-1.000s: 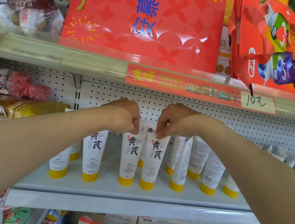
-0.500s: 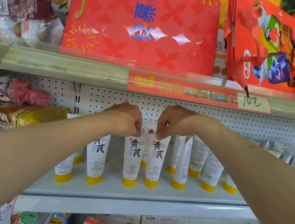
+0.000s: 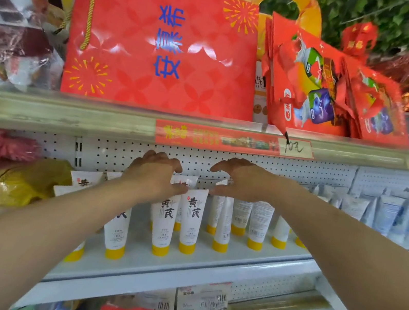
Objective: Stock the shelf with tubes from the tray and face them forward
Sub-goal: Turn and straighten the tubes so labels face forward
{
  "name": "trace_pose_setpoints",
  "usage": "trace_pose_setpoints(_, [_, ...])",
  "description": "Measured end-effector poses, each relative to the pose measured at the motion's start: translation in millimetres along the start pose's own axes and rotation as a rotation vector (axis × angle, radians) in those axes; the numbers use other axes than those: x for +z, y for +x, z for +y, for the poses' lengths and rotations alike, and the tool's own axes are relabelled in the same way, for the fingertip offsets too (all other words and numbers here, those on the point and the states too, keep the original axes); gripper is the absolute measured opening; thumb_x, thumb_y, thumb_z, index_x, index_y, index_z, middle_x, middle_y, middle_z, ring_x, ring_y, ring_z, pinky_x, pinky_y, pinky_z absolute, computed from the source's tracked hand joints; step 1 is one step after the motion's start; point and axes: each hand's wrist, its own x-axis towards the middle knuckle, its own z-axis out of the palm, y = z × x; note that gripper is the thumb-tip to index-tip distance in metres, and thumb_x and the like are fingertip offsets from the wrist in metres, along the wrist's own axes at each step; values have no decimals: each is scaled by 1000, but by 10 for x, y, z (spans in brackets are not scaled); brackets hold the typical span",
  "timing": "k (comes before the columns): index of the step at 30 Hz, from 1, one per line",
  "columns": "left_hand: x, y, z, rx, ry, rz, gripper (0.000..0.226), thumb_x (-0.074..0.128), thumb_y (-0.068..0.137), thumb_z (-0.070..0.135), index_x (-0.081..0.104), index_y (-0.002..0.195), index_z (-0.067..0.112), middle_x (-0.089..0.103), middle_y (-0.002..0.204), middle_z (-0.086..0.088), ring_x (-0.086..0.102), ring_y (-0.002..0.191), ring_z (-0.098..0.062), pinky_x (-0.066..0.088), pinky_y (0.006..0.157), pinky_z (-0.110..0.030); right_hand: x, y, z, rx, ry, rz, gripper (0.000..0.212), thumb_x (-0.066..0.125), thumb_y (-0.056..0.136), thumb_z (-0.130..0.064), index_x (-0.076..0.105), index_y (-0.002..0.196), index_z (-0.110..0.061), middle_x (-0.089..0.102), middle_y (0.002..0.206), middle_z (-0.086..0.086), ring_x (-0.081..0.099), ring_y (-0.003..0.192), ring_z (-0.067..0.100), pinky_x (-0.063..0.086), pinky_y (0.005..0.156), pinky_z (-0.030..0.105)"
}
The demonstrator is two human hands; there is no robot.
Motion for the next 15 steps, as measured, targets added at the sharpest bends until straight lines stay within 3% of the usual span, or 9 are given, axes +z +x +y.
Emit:
trace_pose_setpoints(11, [-20,-249,591,-63,41,82,58,44,91,62,49,136,26,49,138,-5,38,129,-28,41,99,-39,1,-567,508,33,110,13,65,45,91,-66,37,146,-32,40,144,4,49,123,22,39,104,34])
trace_pose_setpoints(15, [24,-289,945,-110,46,94,58,41,92,62,51,135,24,49,138,-7,37,129,-29,41,98,-40,-8,-707,815,-8,112,18,62,46,92,-63,39,145,-31,41,146,4,46,129,22,37,107,34])
